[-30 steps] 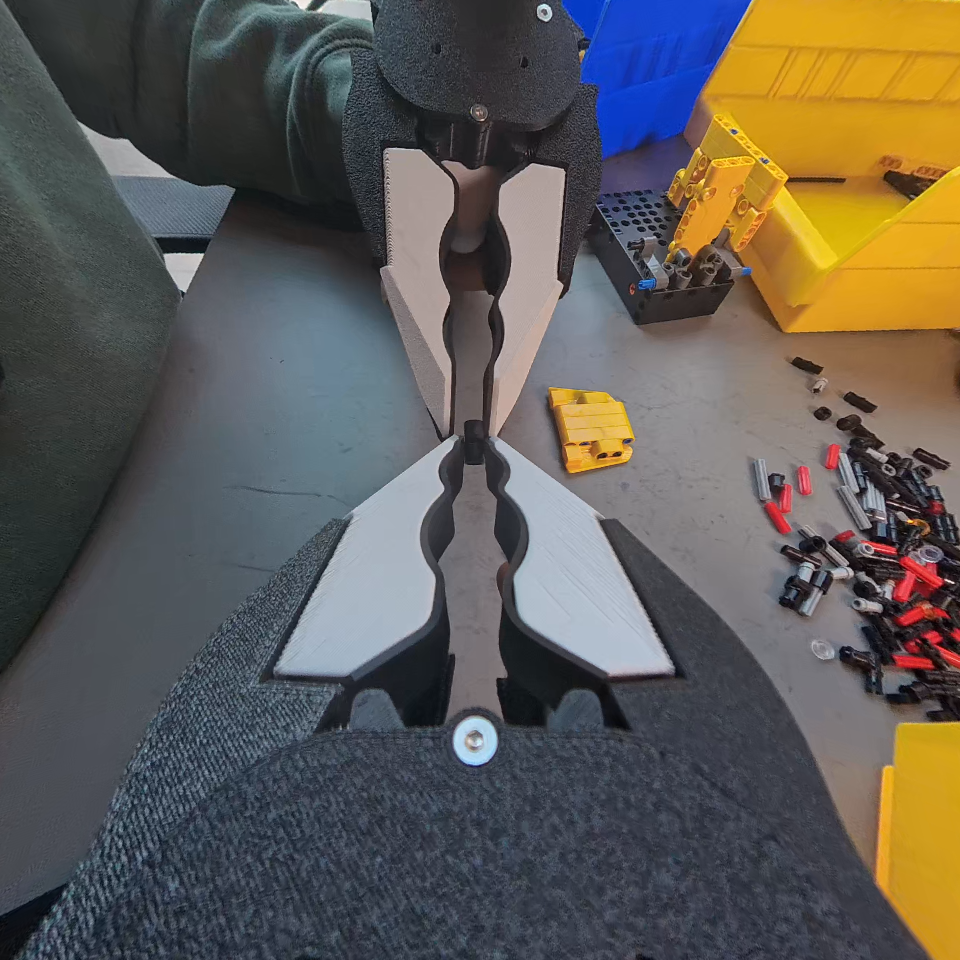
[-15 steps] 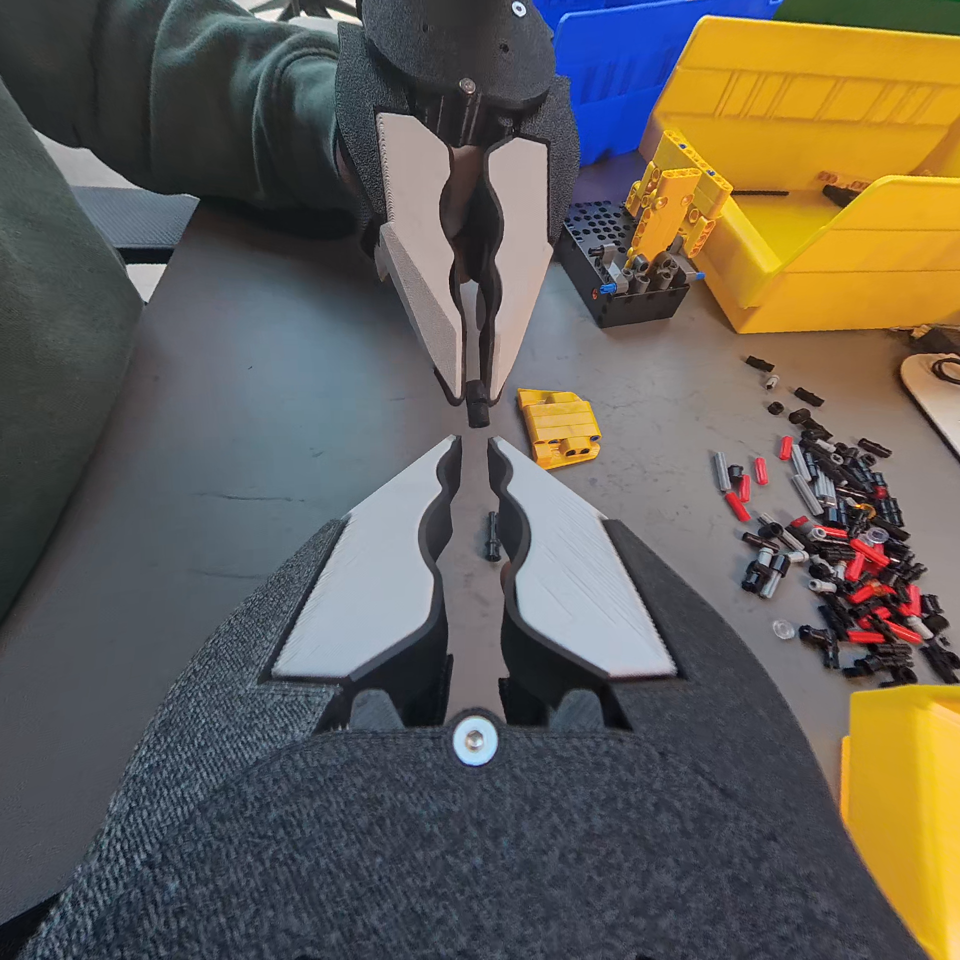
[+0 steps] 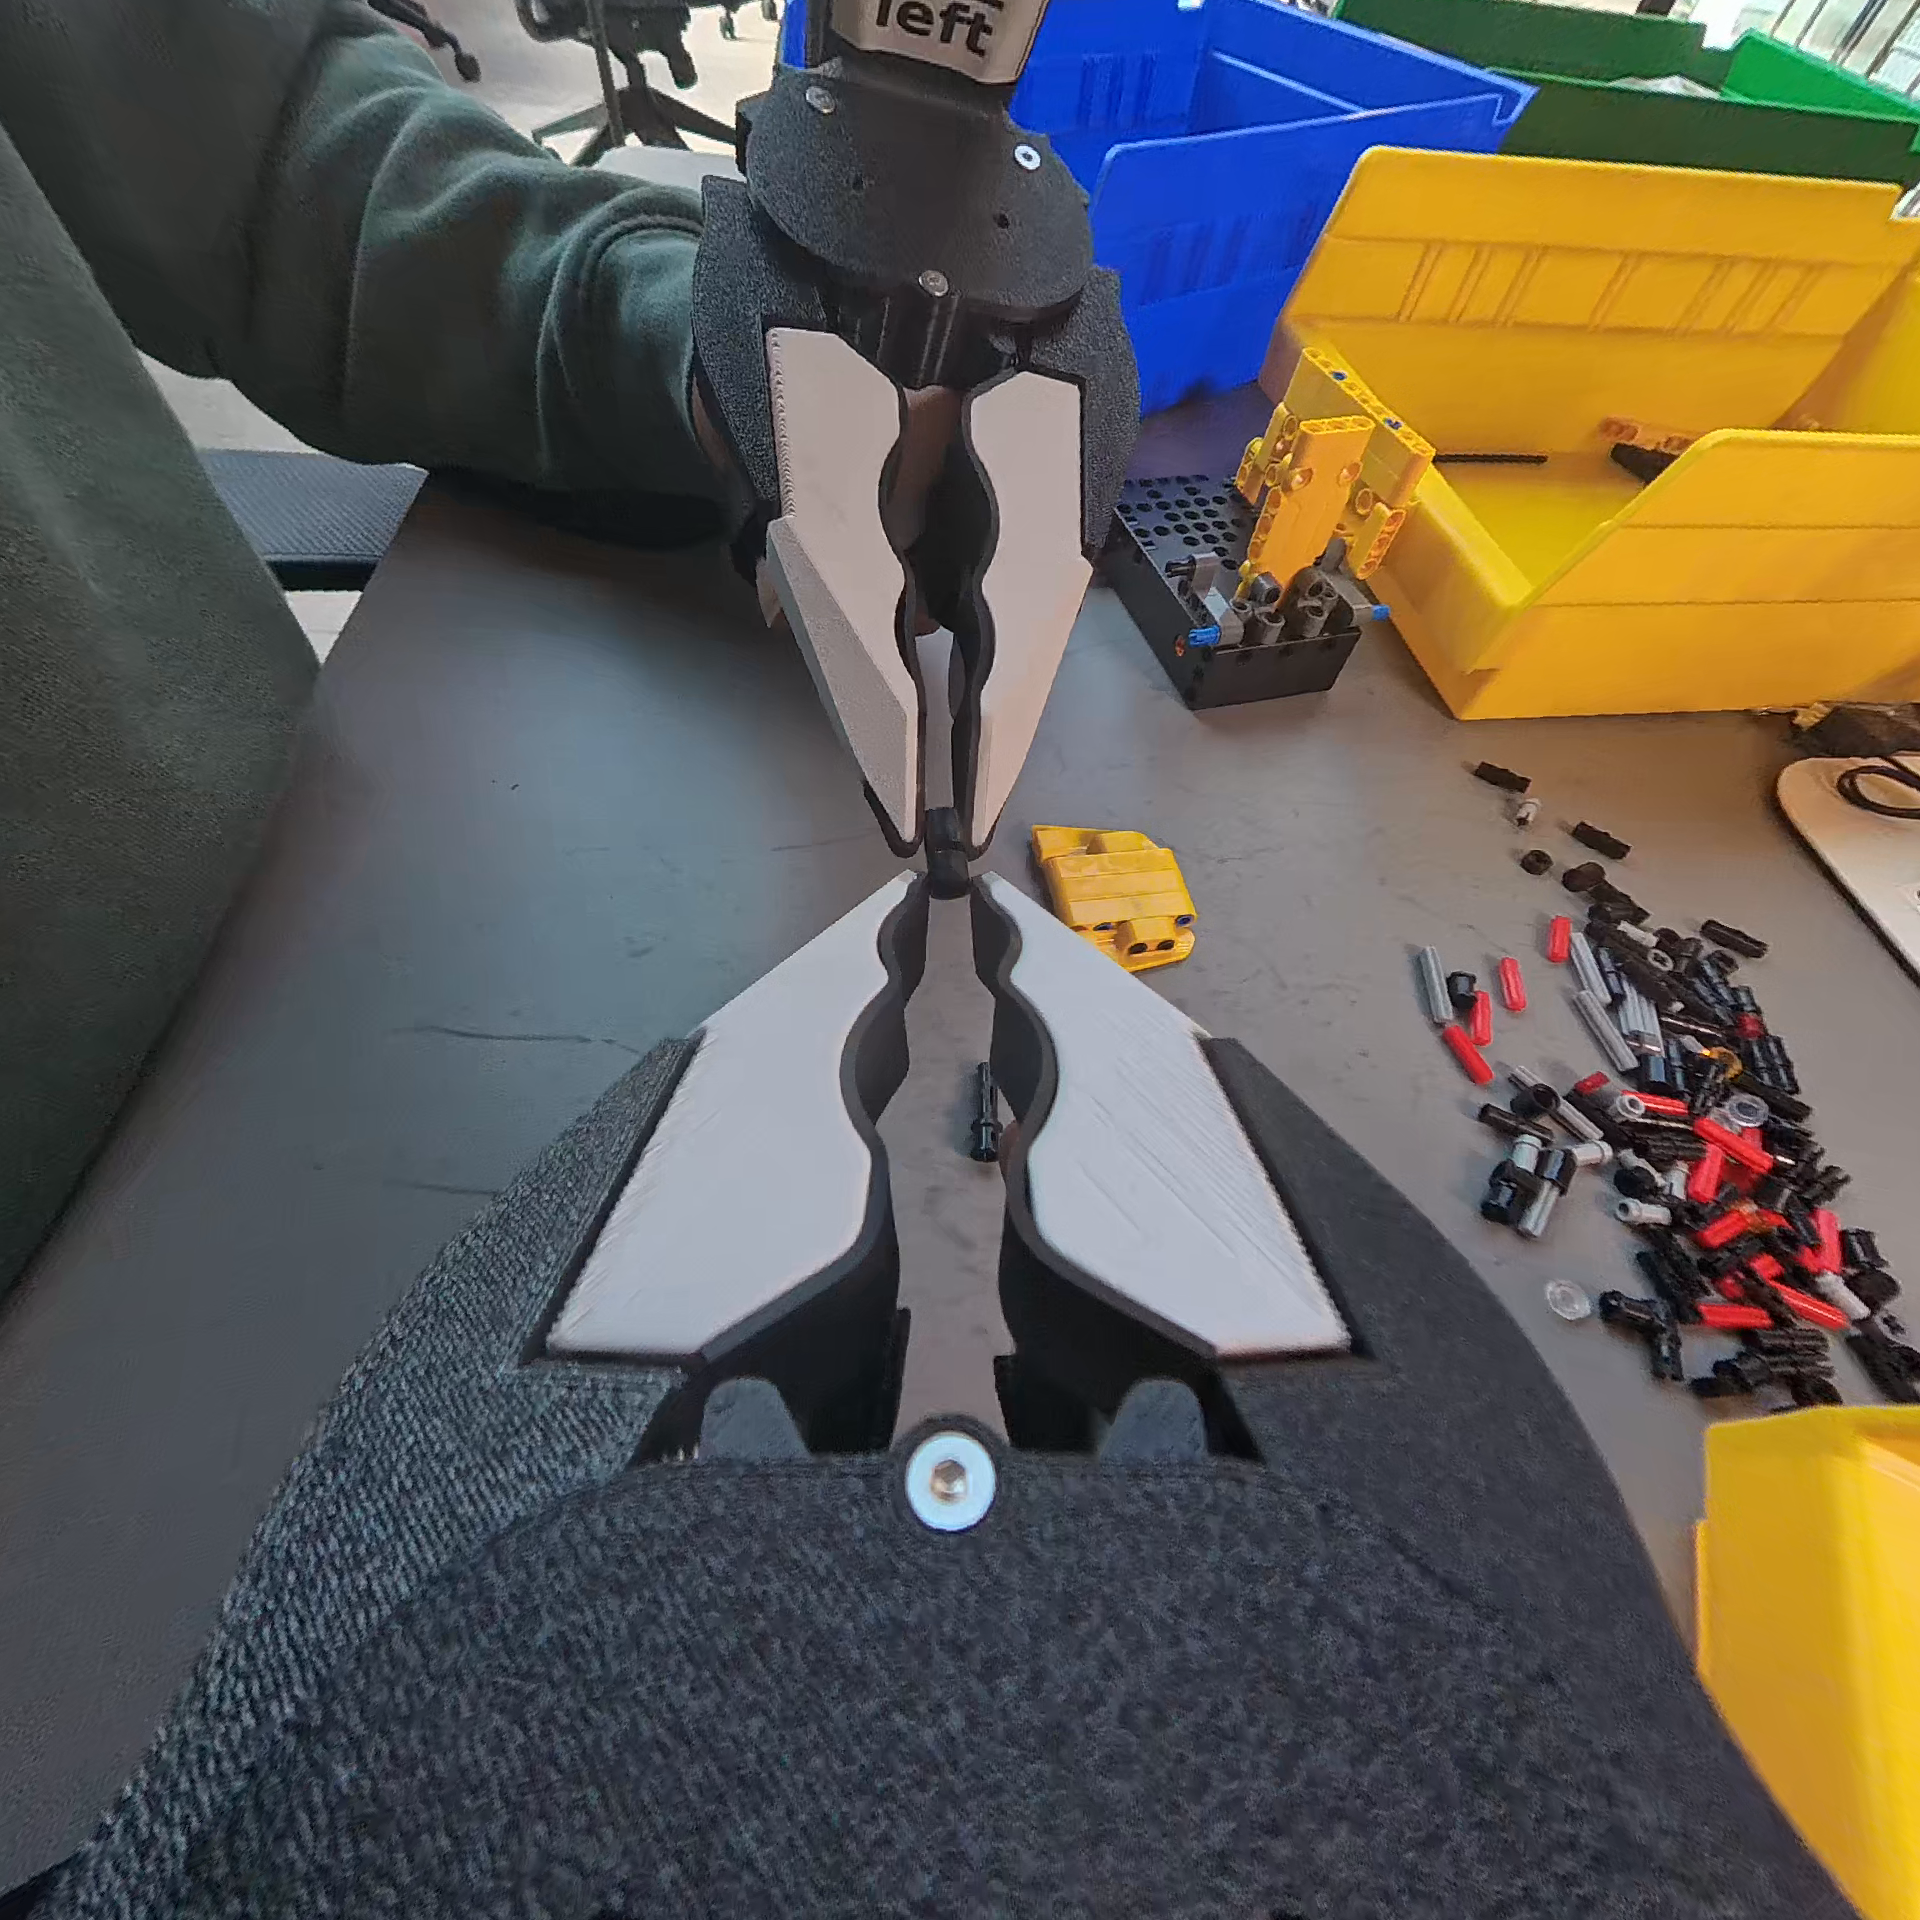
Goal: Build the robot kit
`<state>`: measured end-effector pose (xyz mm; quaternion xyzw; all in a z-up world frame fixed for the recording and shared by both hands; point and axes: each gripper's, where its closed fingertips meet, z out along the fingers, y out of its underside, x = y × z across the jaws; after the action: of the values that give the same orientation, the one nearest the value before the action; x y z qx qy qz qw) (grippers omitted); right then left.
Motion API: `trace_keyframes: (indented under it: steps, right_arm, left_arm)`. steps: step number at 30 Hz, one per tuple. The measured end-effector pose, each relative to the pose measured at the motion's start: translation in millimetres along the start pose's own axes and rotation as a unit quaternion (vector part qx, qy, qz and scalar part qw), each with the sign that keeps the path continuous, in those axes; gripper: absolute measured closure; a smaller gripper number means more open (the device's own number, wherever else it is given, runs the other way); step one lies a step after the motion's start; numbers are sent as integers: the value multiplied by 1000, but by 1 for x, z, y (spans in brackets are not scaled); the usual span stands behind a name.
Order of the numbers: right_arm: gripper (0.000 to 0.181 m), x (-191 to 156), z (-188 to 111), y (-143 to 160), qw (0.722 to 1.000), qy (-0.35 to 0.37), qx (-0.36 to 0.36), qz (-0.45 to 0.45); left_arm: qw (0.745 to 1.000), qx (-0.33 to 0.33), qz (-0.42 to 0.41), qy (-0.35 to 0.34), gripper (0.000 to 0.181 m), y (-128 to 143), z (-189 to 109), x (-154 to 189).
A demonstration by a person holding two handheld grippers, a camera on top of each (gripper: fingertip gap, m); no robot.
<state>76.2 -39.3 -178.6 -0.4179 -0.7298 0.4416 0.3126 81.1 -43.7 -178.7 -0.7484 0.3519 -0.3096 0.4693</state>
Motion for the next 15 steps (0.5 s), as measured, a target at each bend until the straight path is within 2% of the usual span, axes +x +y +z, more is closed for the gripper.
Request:
trace_keyframes:
  steps: [10,15]
  right_arm:
    - [174,-9,2,8,999,-11,-32,-29]
    - [174,-9,2,4,999,-11,-24,-32]
  left_arm:
    - [1000,-9,-17,24,169,4,3,6]
    - [999,-20,-13,22,175,6,5,8]
